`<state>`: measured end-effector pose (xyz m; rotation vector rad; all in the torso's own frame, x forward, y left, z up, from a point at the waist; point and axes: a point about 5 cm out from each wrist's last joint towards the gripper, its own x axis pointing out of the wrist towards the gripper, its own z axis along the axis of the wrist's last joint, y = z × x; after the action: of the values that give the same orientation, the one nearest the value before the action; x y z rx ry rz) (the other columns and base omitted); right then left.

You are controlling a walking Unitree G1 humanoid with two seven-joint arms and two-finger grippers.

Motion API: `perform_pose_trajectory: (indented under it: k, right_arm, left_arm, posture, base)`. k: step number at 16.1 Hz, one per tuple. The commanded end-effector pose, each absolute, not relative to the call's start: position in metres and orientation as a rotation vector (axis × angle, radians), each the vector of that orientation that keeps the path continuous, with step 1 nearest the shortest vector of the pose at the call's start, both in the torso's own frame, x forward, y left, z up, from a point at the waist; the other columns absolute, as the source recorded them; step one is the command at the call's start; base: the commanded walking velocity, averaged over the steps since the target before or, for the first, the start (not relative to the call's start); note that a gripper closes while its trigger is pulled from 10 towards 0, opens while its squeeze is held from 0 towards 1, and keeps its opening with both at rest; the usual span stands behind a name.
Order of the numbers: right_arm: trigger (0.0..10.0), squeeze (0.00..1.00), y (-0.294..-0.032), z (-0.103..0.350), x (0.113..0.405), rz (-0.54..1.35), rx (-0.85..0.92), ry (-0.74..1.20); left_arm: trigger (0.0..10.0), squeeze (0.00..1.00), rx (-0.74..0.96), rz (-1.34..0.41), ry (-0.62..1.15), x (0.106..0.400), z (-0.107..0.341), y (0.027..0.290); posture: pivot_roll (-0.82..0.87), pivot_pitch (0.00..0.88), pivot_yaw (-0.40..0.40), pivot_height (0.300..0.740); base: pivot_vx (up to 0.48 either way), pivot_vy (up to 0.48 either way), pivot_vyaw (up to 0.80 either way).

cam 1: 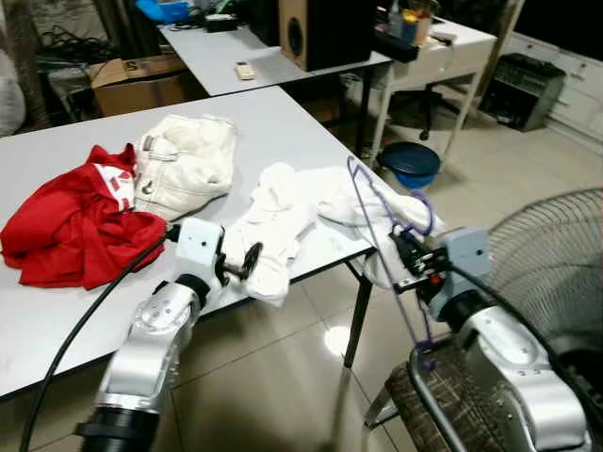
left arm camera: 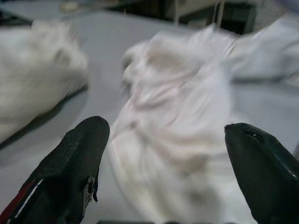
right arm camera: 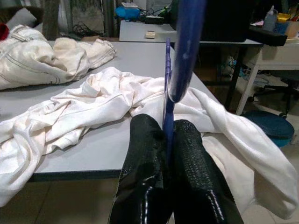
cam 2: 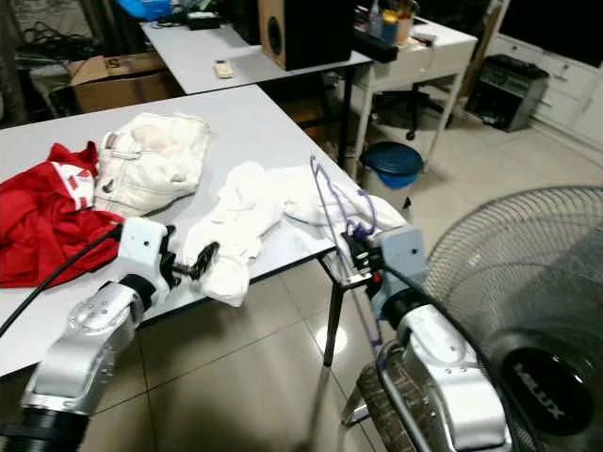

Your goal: Hang hanger

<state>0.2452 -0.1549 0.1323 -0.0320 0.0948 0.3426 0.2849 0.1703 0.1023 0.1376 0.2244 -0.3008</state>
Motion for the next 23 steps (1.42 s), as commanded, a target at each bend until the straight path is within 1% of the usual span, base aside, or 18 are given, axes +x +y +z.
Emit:
perform_pose_trajectory:
  k: [1, 2, 3, 4, 5, 6, 8, 9, 11, 13, 14, 15, 17, 19, 22, 23]
  right_arm:
    - [10.0, 0.00, -0.151, 0.134, 0.246, 0.358, -0.025, 0.079]
    - [10.0, 0.00, -0.150, 0.134, 0.248, 0.352, -0.023, 0.075]
    - [10.0, 0.00, -0.150, 0.133, 0.249, 0.347, -0.020, 0.073]
    - [10.0, 0.00, -0.151, 0.133, 0.250, 0.345, -0.019, 0.072]
    - [10.0, 0.00, -0.150, 0.133, 0.250, 0.344, -0.019, 0.072]
    - [10.0, 0.00, -0.150, 0.133, 0.250, 0.344, -0.018, 0.072]
    - [10.0, 0.00, -0.150, 0.132, 0.251, 0.341, -0.019, 0.074]
    - [10.0, 0.00, -0.150, 0.131, 0.251, 0.339, -0.018, 0.074]
    - [10.0, 0.00, -0.147, 0.130, 0.251, 0.335, -0.015, 0.070]
    - [10.0, 0.00, -0.147, 0.128, 0.251, 0.326, -0.008, 0.072]
    - [10.0, 0.00, -0.146, 0.127, 0.251, 0.325, -0.006, 0.074]
    - [10.0, 0.00, -0.145, 0.127, 0.251, 0.328, -0.008, 0.075]
    - [10.0, 0.00, -0.145, 0.127, 0.252, 0.335, -0.013, 0.076]
    - [10.0, 0.00, -0.142, 0.128, 0.255, 0.354, -0.024, 0.076]
    - [10.0, 0.00, -0.137, 0.129, 0.255, 0.363, -0.032, 0.071]
    - [10.0, 0.00, -0.137, 0.127, 0.254, 0.368, -0.036, 0.077]
  left_arm:
    - [0.0, 0.00, 0.141, -0.246, 0.283, 0.284, 0.095, 0.184]
    - [0.0, 0.00, 0.127, -0.213, 0.337, 0.286, 0.089, 0.190]
    - [0.0, 0.00, 0.069, -0.236, 0.347, 0.288, 0.087, 0.187]
    - [0.0, 0.00, -0.040, -0.284, 0.363, 0.290, 0.082, 0.180]
    - [0.0, 0.00, -0.088, -0.311, 0.366, 0.292, 0.080, 0.176]
    - [0.0, 0.00, -0.095, -0.337, 0.368, 0.294, 0.078, 0.175]
    - [0.0, 0.00, -0.213, -0.396, 0.370, 0.300, 0.076, 0.170]
    - [0.0, 0.00, -0.227, -0.412, 0.378, 0.301, 0.076, 0.169]
    - [0.0, 0.00, -0.193, -0.470, 0.413, 0.301, 0.070, 0.168]
    - [0.0, 0.00, -0.207, -0.532, 0.399, 0.302, 0.070, 0.161]
    - [0.5, 0.00, -0.220, -0.555, 0.392, 0.304, 0.071, 0.155]
    - [0.6, 0.00, -0.217, -0.578, 0.404, 0.307, 0.070, 0.148]
    - [1.4, 0.00, -0.204, -0.597, 0.407, 0.310, 0.069, 0.140]
    - [0.0, 0.00, -0.194, -0.608, 0.431, 0.312, 0.066, 0.140]
    - [0.0, 0.00, -0.133, -0.638, 0.435, 0.311, 0.065, 0.142]
    - [0.0, 0.00, -0.105, -0.644, 0.427, 0.310, 0.066, 0.142]
  posture:
    - [-0.13, 0.000, 0.005, 0.740]
    - [-0.12, 0.000, 0.009, 0.740]
    - [-0.12, 0.000, 0.009, 0.740]
    - [-0.11, 0.000, 0.010, 0.740]
    - [-0.11, 0.000, 0.011, 0.740]
    - [-0.11, 0.000, 0.013, 0.740]
    - [-0.11, 0.000, 0.018, 0.740]
    - [-0.11, 0.000, 0.026, 0.740]
    - [-0.11, 0.000, 0.040, 0.740]
    - [-0.11, 0.000, 0.042, 0.740]
    - [-0.11, 0.000, 0.042, 0.740]
    - [-0.11, 0.000, 0.041, 0.740]
    - [-0.11, 0.000, 0.031, 0.740]
    - [-0.11, 0.000, 0.041, 0.740]
    - [-0.10, 0.002, 0.044, 0.740]
    - [-0.09, 0.015, 0.034, 0.740]
  base:
    - [0.000, 0.000, 0.00]
    - [0.000, 0.000, 0.00]
    - [0.000, 0.000, 0.00]
    - [0.000, 0.000, 0.00]
    - [0.000, 0.000, 0.00]
    - [0.000, 0.000, 0.00]
    - [0.000, 0.000, 0.00]
    - [0.000, 0.000, 0.00]
    - [0.000, 0.000, 0.00]
    - [0.000, 0.000, 0.00]
    - [0.000, 0.000, 0.00]
    - [0.000, 0.000, 0.00]
    - [0.000, 0.000, 0.00]
    - [0.000, 0.000, 0.00]
    - [0.000, 0.000, 0.00]
    - [0.000, 0.000, 0.00]
